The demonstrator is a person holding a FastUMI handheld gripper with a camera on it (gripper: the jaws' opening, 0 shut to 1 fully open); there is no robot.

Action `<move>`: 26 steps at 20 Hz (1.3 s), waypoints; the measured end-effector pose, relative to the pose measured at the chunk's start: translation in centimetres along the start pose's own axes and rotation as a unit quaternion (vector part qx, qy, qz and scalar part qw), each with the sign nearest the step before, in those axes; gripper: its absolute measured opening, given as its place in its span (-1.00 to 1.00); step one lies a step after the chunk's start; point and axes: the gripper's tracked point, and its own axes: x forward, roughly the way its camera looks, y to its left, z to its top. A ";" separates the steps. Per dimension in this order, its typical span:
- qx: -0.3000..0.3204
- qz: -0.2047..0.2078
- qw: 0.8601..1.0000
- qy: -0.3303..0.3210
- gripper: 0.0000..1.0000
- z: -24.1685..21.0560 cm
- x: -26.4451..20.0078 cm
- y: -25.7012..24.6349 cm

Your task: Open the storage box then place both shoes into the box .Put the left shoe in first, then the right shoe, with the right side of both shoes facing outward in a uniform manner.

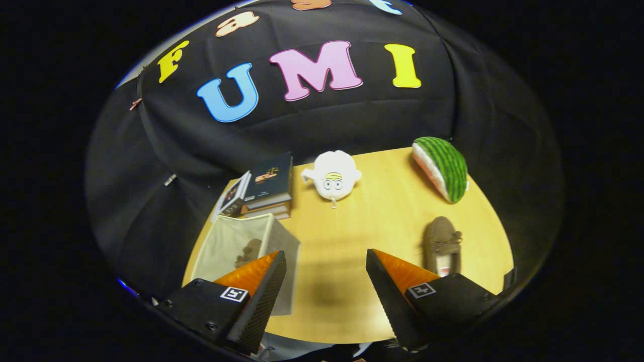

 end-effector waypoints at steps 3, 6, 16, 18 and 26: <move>-0.026 -0.049 0.998 0.018 0.97 -1.4 -0.2 -7.2; -0.050 -0.081 0.995 0.040 0.98 -3.3 0.2 -13.6; -0.071 -0.084 0.984 0.137 0.96 -9.1 7.4 -26.5; -0.072 -0.078 0.983 0.151 0.96 -9.5 9.5 -27.5; -0.012 -0.053 0.980 0.194 0.42 -11.4 13.8 -27.7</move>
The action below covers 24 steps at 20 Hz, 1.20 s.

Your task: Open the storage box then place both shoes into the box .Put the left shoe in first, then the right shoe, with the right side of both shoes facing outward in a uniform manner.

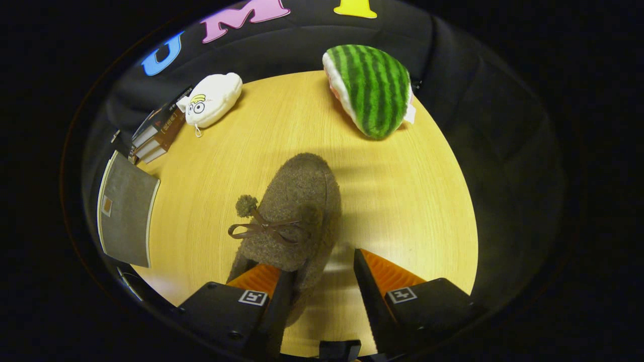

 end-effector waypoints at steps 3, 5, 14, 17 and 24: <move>0.058 0.009 0.998 0.015 -0.20 -0.3 0.5 0.7; 0.066 0.001 0.998 0.016 -0.46 -0.1 0.3 0.6; 0.053 0.033 0.998 0.002 -0.89 0.5 -1.9 4.1; 0.066 0.045 0.997 -0.010 -0.89 1.4 -4.4 6.9; 0.076 0.068 0.994 -0.048 -0.90 3.6 -10.4 15.2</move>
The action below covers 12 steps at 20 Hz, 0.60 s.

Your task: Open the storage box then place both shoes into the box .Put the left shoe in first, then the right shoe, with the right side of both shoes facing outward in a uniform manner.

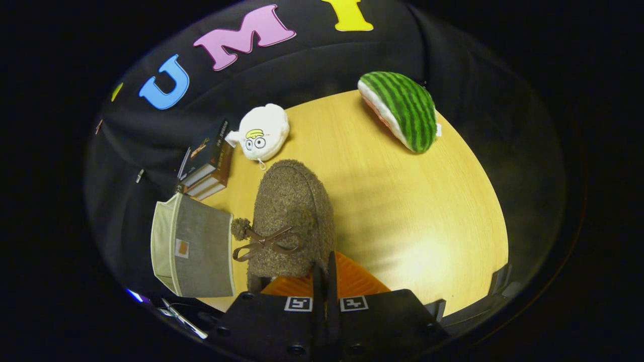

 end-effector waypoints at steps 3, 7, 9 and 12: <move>-0.002 0.020 1.000 -0.020 -0.90 0.5 -1.9 5.2; -0.004 0.047 0.998 -0.037 -0.90 0.6 -3.6 12.4; -0.004 0.063 0.997 -0.042 -0.90 0.3 -4.2 16.0; -0.010 0.079 0.996 -0.037 -0.90 -0.7 -3.8 21.0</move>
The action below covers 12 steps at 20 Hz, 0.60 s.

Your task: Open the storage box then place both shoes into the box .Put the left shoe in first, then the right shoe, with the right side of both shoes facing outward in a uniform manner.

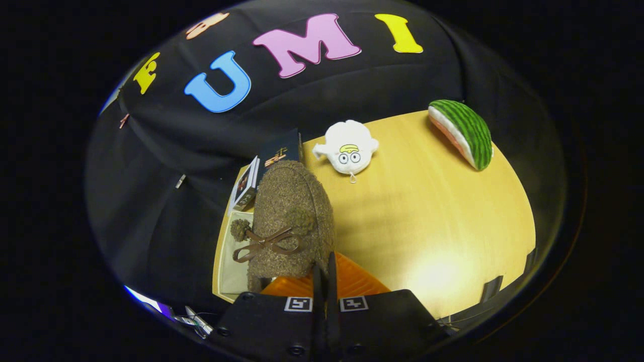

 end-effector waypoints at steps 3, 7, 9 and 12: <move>-0.014 0.003 1.000 0.010 -0.90 -1.4 1.6 3.5; -0.023 0.006 0.999 0.028 -0.90 -3.4 4.3 7.1; -0.020 0.006 0.999 0.038 -0.90 -4.4 5.9 8.1; -0.024 -0.009 0.998 0.048 -0.90 -5.7 7.6 8.3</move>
